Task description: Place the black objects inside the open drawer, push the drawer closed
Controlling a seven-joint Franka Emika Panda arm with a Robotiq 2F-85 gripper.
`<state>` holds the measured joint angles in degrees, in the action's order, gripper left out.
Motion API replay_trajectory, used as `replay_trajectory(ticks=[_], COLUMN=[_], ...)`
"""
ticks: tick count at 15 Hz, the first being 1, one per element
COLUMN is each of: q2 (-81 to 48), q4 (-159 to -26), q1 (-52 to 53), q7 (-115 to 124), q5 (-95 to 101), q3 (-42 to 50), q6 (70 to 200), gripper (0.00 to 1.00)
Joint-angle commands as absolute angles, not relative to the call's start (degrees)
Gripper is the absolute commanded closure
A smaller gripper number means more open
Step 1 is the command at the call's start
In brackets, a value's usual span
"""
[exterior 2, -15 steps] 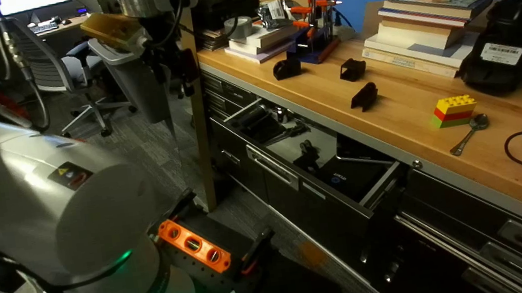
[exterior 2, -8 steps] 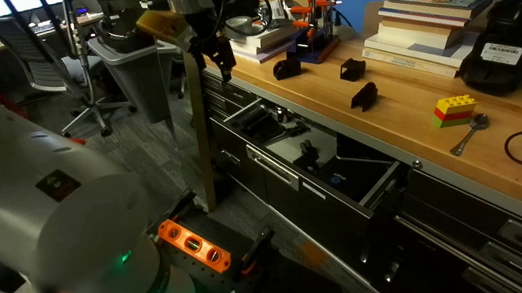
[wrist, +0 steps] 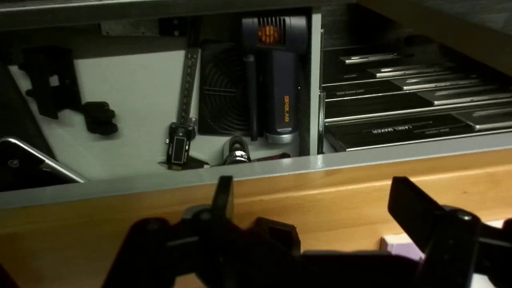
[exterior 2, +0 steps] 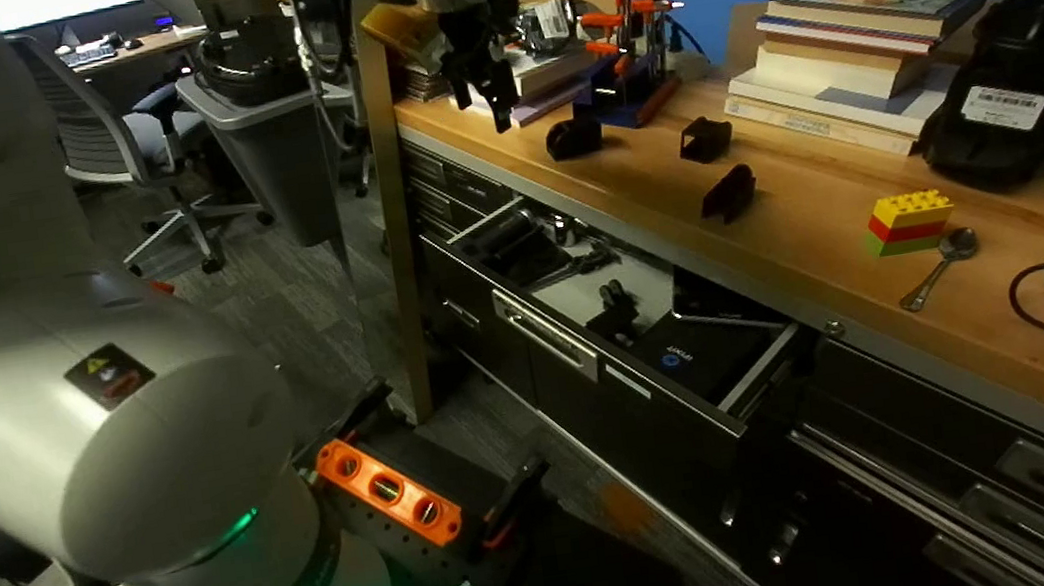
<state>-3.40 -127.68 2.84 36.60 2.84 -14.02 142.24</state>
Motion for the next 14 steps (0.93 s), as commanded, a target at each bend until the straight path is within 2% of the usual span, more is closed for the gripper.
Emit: replay_trajectory(ticks=[1,7,14], q2=[-14.7,-27.1,-35.1], q4=[-114.6,-101.2,-92.1], q1=[6.5,11.4,13.3], q7=[43.0,47.9,49.7], q5=[6.5,6.0,5.3], q3=[-9.7,-1.7,2.9], q6=[141.1,140.6,137.1], gripper=[0.0,0.0,0.0])
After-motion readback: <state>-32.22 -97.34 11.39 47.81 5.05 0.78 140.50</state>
